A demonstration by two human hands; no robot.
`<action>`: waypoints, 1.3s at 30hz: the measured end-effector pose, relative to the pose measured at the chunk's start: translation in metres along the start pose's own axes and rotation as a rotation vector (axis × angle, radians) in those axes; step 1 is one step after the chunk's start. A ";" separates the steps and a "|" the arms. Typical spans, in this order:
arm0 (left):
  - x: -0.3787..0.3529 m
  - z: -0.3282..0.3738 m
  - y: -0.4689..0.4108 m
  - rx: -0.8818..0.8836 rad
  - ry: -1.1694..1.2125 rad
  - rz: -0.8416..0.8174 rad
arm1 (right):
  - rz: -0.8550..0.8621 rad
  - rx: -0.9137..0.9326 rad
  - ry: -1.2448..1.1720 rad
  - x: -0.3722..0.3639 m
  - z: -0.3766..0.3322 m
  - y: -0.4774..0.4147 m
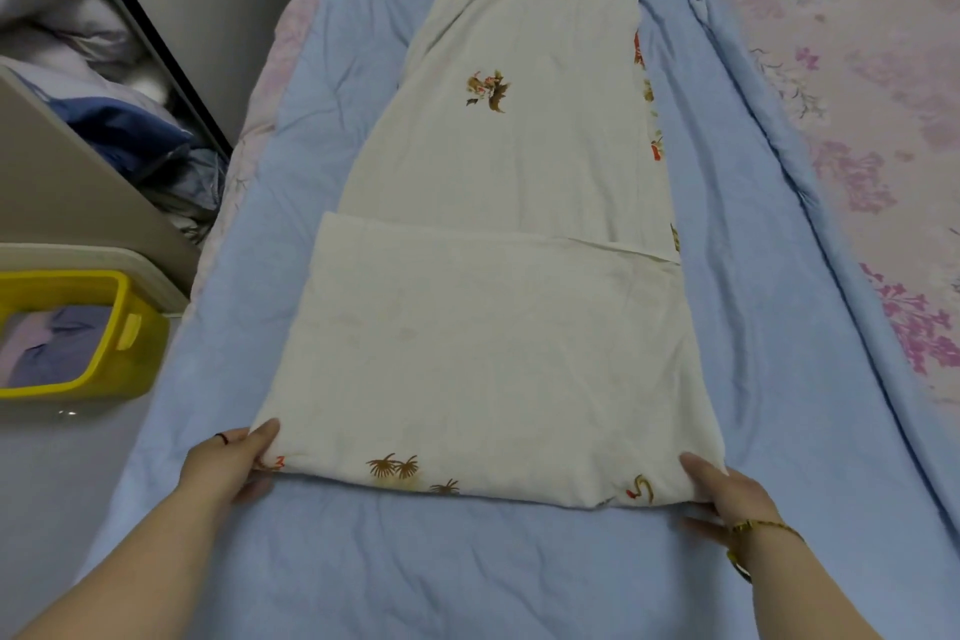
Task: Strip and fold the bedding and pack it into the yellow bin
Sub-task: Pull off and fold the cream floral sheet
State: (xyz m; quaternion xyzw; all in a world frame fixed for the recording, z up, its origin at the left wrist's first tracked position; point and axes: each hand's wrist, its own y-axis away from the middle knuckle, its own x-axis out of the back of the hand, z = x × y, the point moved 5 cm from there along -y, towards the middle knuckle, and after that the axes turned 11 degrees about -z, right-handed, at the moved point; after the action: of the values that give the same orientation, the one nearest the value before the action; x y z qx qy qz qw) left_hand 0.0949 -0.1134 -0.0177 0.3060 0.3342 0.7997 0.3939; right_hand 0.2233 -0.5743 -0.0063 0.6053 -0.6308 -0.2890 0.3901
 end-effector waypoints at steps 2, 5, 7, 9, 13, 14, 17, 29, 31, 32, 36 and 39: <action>0.004 -0.002 0.001 0.007 0.053 0.012 | 0.053 0.058 -0.086 0.006 0.002 0.005; 0.011 -0.015 0.010 0.039 0.170 0.020 | 0.082 0.078 -0.229 0.020 0.022 0.012; 0.011 -0.028 0.016 0.060 0.285 0.023 | 0.071 0.065 -0.328 0.020 0.038 0.016; 0.001 -0.035 0.017 0.093 0.386 -0.011 | 0.083 0.074 -0.432 0.012 0.047 0.016; -0.044 -0.035 0.025 0.091 0.601 -0.025 | 0.132 -0.015 -0.664 -0.019 0.066 0.015; -0.055 -0.034 0.030 0.094 0.657 -0.005 | 0.083 -0.054 -0.661 -0.030 0.066 0.017; -0.079 -0.032 0.039 0.160 0.727 -0.014 | 0.013 -0.079 -0.605 -0.047 0.060 0.013; -0.046 0.119 0.088 -0.294 0.684 -0.130 | -0.020 0.565 -0.504 -0.036 -0.094 0.089; -0.032 0.153 0.116 -0.417 0.703 -0.130 | -0.037 0.683 -0.508 -0.033 -0.127 0.126; -0.026 0.170 0.130 -0.481 0.719 -0.146 | -0.056 0.736 -0.508 -0.031 -0.144 0.144; 0.002 0.236 0.193 -0.709 0.766 -0.221 | -0.053 0.972 -0.638 -0.020 -0.202 0.227; 0.018 0.262 0.227 -0.820 0.801 -0.280 | -0.090 1.076 -0.726 -0.017 -0.223 0.276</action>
State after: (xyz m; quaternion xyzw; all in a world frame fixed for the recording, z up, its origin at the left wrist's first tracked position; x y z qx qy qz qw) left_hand 0.1869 -0.1276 0.3168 -0.2439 0.1577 0.8573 0.4250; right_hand 0.2621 -0.5062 0.3399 0.6056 -0.7533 -0.1351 -0.2179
